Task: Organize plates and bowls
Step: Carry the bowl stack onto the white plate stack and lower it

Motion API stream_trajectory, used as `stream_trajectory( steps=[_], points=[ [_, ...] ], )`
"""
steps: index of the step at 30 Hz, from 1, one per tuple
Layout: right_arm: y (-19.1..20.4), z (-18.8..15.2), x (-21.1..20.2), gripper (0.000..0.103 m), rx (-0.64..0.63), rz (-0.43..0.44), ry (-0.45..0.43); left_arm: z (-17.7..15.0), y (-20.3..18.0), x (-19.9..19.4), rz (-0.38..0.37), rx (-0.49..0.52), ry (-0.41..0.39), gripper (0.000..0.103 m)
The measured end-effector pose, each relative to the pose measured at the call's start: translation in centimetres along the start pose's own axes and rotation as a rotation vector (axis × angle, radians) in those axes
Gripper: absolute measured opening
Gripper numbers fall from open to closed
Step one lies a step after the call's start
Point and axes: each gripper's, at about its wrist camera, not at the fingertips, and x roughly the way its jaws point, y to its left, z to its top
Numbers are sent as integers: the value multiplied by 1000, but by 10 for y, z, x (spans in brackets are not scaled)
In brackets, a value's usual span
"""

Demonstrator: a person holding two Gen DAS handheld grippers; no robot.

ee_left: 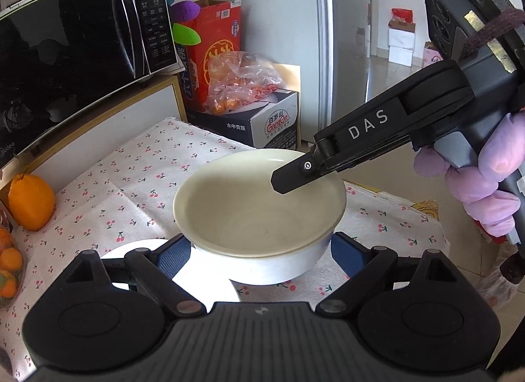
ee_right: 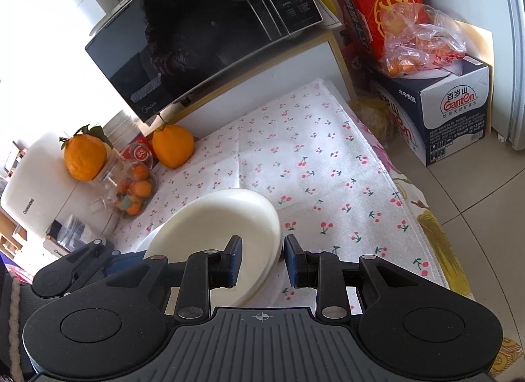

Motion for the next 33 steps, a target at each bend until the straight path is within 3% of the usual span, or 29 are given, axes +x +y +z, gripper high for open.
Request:
stream_trajectory(
  steps=[18,33],
  points=[
    [78,-10,43,27,-99,85,51,-37,51,-31,75,-69,37,91],
    [107,-27,69,27,-170,56,87,-57,62,-37,116,-69,70,91]
  ],
)
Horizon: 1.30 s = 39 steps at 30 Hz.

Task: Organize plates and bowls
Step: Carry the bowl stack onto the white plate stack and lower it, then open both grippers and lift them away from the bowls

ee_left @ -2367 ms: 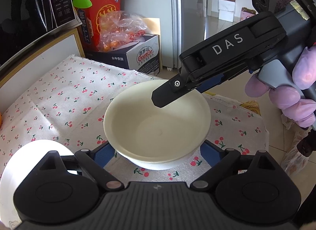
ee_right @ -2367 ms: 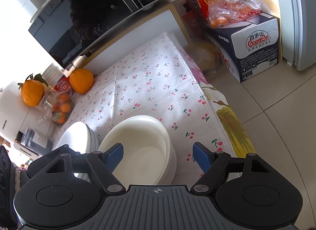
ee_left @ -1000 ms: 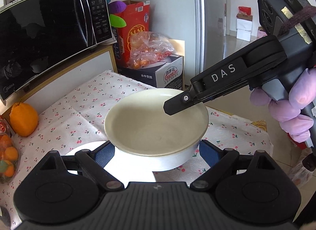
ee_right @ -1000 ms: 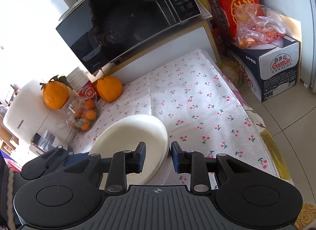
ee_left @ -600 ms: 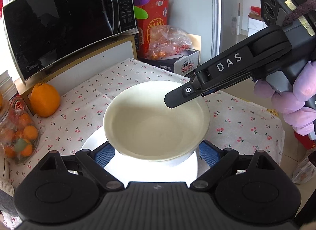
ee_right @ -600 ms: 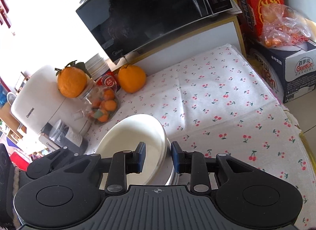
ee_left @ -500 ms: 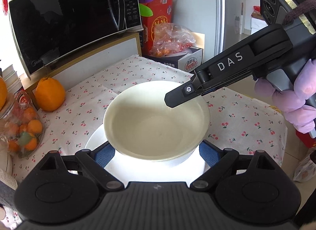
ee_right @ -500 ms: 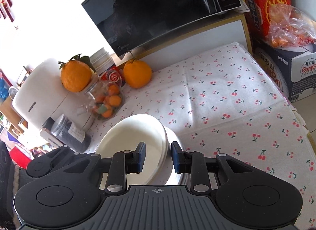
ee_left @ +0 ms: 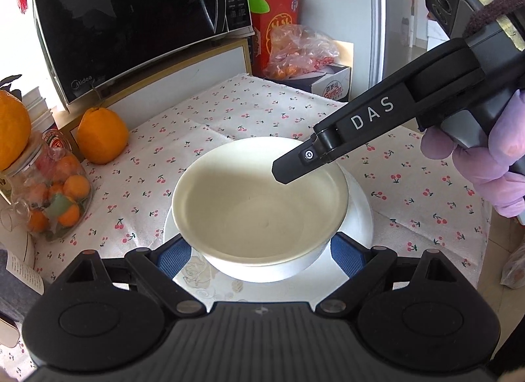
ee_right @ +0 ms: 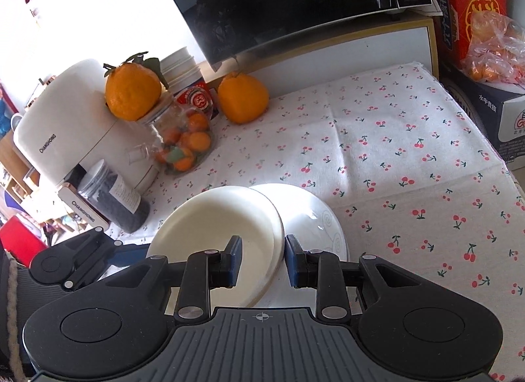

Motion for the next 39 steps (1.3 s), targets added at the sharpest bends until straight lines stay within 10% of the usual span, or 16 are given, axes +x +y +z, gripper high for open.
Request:
stream_trajectory(
  steps=[27,31,39],
  points=[
    [-2,-1,4,30,-7,-23,4,-4,4,7,4,-24,44,94],
    [-5,-1,2,53,6,-25,-4,-4,6,6,9,-36,51,97],
    [-6,0,-2,64,7,-31,-21,-3,10,-2,3,-59,42,99]
  ],
)
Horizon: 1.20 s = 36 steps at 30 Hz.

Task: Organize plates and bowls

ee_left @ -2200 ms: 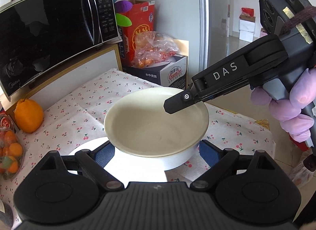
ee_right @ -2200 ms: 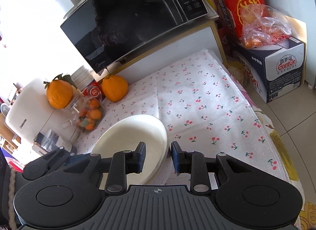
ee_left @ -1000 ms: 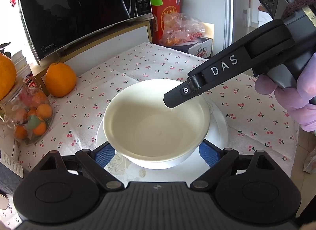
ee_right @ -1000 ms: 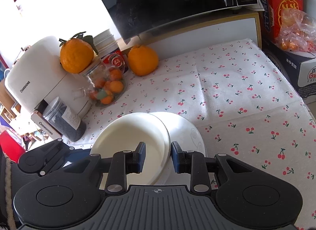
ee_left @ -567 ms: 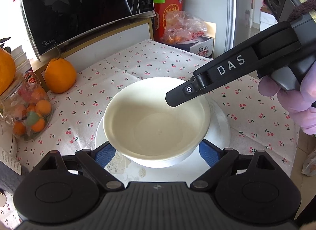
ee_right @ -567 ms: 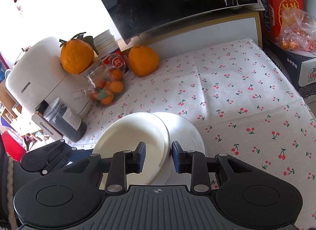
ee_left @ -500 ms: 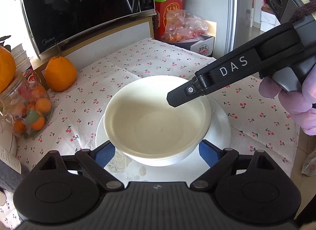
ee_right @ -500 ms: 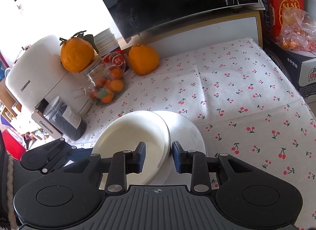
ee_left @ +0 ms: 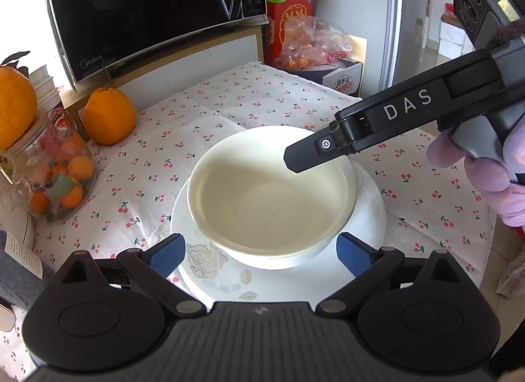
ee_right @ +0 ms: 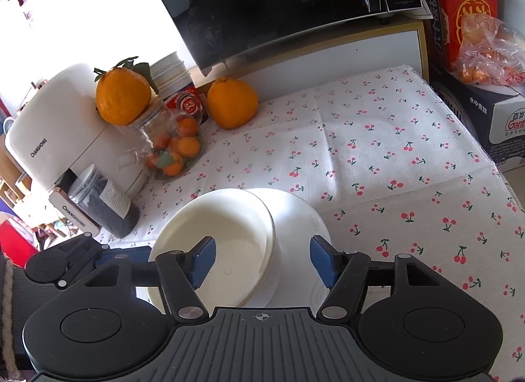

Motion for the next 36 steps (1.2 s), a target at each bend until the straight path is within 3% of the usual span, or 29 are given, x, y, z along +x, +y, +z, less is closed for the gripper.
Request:
stream_trajectory(
  steps=[8,15,27,36],
  points=[
    [-6,1,-15,78,4,-43,-44,-2,4,-11,-5,-49,-3,100],
    [-27,3,-40,81,70,-142,-70,-5,1,-29,55,-142,0,102],
    [-7,-28,-85,85,-29,-281,-12,-15,-18,-62,265,-449,48,103],
    [12,-61,-97,86,-103,-339,-22,-25,-34,-68,366,-538,82,103]
  ],
)
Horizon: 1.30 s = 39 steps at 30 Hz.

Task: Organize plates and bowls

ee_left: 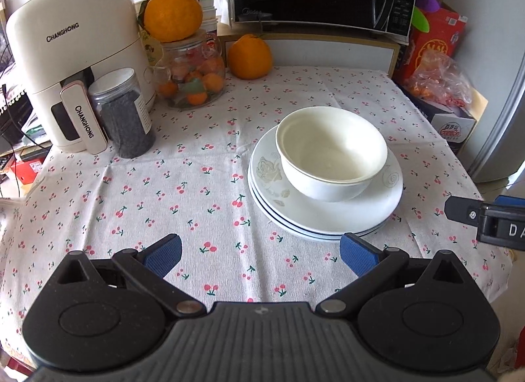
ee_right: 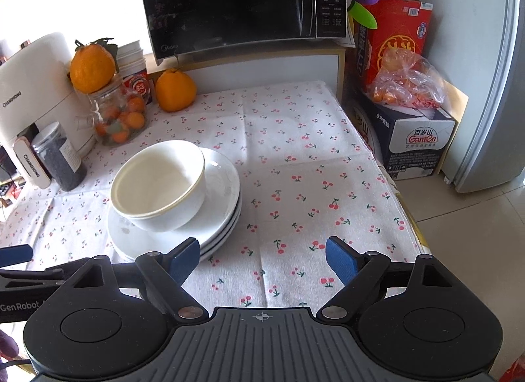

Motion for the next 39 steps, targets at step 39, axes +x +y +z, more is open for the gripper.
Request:
stream_trajectory(
  steps=[39],
  points=[
    [22,-9,12,86,-65,-31,24,-11,-3,-2,114,-17,-9,103]
  ],
)
